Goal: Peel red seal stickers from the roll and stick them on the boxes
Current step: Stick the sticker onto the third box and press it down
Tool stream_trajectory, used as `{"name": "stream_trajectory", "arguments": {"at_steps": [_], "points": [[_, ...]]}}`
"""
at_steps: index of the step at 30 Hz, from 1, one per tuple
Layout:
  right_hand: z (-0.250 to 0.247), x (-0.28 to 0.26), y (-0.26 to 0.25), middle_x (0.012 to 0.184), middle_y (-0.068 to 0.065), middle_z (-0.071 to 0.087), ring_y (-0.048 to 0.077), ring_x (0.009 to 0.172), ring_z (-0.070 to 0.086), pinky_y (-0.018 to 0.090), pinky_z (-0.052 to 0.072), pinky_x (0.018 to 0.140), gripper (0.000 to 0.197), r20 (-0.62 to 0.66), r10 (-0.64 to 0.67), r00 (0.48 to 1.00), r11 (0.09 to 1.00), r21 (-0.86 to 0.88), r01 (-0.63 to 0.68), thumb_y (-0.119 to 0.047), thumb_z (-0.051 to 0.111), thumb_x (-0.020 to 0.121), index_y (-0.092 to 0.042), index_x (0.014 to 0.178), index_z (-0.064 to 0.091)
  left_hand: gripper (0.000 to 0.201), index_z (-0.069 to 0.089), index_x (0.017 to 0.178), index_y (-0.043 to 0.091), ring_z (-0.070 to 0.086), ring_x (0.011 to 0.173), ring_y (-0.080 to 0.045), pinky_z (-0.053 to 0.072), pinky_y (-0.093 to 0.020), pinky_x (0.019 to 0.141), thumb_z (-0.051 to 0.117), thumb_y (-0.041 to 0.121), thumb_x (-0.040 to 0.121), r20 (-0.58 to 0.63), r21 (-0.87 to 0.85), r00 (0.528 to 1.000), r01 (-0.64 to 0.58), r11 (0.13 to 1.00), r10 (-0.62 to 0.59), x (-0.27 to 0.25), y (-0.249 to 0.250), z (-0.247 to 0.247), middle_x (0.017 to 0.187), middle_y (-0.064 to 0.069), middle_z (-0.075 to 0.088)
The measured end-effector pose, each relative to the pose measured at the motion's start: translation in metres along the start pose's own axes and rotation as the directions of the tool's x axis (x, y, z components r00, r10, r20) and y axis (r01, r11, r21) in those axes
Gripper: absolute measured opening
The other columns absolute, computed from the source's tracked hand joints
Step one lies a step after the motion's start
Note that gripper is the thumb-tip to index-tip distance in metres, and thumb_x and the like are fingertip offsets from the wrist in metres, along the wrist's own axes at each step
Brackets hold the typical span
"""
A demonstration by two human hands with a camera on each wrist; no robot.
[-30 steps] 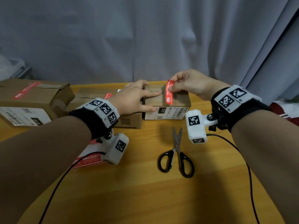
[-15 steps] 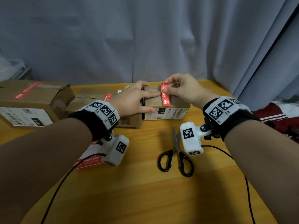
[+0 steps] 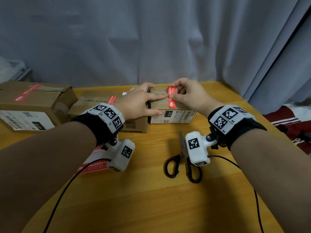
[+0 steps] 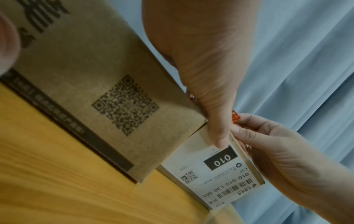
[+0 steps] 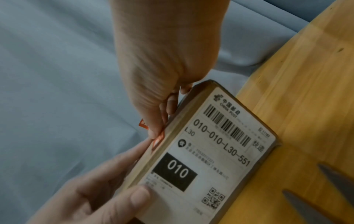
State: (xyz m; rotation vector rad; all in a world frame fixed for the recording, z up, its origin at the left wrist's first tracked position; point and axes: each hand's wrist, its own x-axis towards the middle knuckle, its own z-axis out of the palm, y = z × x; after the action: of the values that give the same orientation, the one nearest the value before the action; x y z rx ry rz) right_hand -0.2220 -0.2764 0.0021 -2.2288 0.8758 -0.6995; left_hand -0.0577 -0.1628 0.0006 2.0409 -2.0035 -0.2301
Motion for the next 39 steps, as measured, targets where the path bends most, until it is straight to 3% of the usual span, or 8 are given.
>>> {"name": "stream_trajectory", "arguments": {"at_steps": [3,6,12,18,21,24,29,39], "points": [[0.001,-0.002,0.0,0.105,-0.005,0.054,0.017,0.108,0.049,0.036,0.032,0.102,0.035,-0.06,-0.011,0.998,0.959,-0.283,-0.007,-0.039,0.071,0.077,-0.03,0.108,0.059,0.06,0.041,0.133,0.049,0.026,0.136,-0.026,0.024,-0.04,0.112,0.064,0.051,0.078,-0.018,-0.033,1.0,-0.023,0.999,0.023,-0.002,0.0,0.001,0.149,-0.001,0.025],[0.0,-0.005,-0.004,0.121,-0.001,0.05,0.02,0.119,0.039,0.035,0.025,0.095,0.049,-0.129,-0.004,0.992,0.922,-0.384,-0.046,-0.05,0.066,0.077,-0.036,0.121,0.051,0.059,0.044,0.133,0.045,0.026,0.136,-0.023,0.023,-0.038,0.112,0.066,0.048,0.078,-0.029,-0.033,0.999,-0.044,0.998,0.043,-0.004,0.0,0.002,0.148,-0.002,0.026],[0.006,0.009,0.0,0.095,-0.009,0.066,0.017,0.103,0.055,0.037,0.019,0.084,0.037,-0.223,0.221,0.949,0.944,-0.194,-0.266,-0.061,0.063,0.074,-0.024,0.081,0.062,0.058,0.046,0.132,0.045,0.024,0.137,-0.024,0.021,-0.038,0.113,0.066,0.048,0.078,-0.031,-0.014,0.998,-0.052,0.999,0.051,-0.007,0.0,0.003,0.149,0.0,0.024],[0.01,0.02,-0.007,0.081,-0.006,0.067,0.018,0.091,0.058,0.046,0.019,0.096,0.037,-0.263,0.297,0.918,0.935,-0.115,-0.335,-0.057,0.06,0.078,-0.022,0.068,0.057,0.058,0.046,0.132,0.045,0.024,0.136,-0.022,0.02,-0.035,0.112,0.065,0.048,0.078,-0.051,-0.003,0.997,-0.065,0.998,0.065,-0.008,-0.001,0.004,0.148,0.0,0.026],[0.009,0.013,-0.007,0.11,-0.002,0.063,0.02,0.108,0.054,0.044,0.022,0.1,0.029,-0.341,0.121,0.932,0.934,-0.28,-0.224,-0.054,0.055,0.084,-0.029,0.096,0.065,0.057,0.047,0.132,0.044,0.025,0.136,-0.021,0.02,-0.034,0.111,0.066,0.047,0.078,-0.043,-0.03,0.998,-0.045,0.999,0.044,-0.005,0.0,0.003,0.148,0.0,0.027],[0.009,0.0,-0.004,0.149,-0.004,0.036,0.02,0.139,0.026,0.047,0.009,0.112,0.039,-0.111,-0.148,0.983,0.845,-0.53,0.067,-0.046,0.042,0.094,-0.036,0.13,0.051,0.057,0.05,0.13,0.041,0.027,0.137,-0.021,0.02,-0.035,0.113,0.068,0.047,0.076,-0.039,-0.086,0.999,-0.02,0.996,0.016,-0.001,-0.001,0.002,0.148,-0.001,0.028],[0.004,-0.019,0.008,0.158,-0.014,0.011,0.017,0.147,-0.009,0.054,-0.017,0.113,0.055,0.224,-0.077,0.971,0.71,-0.672,0.212,-0.049,0.01,0.098,-0.029,0.148,0.017,0.056,0.051,0.13,0.042,0.028,0.139,-0.02,0.023,-0.039,0.116,0.068,0.047,0.077,-0.02,-0.192,0.999,0.033,0.981,-0.038,0.004,-0.004,0.005,0.148,-0.005,0.03],[0.0,-0.036,0.01,0.14,0.0,0.052,0.017,0.141,0.031,0.038,0.004,0.118,0.036,0.221,-0.356,0.908,0.7,-0.58,0.416,-0.023,0.046,0.096,-0.018,0.131,0.053,0.056,0.052,0.131,0.036,0.026,0.139,-0.013,0.02,-0.022,0.104,0.068,0.043,0.079,-0.003,-0.245,0.999,0.048,0.968,-0.05,0.009,-0.007,0.004,0.145,-0.004,0.035]]}}
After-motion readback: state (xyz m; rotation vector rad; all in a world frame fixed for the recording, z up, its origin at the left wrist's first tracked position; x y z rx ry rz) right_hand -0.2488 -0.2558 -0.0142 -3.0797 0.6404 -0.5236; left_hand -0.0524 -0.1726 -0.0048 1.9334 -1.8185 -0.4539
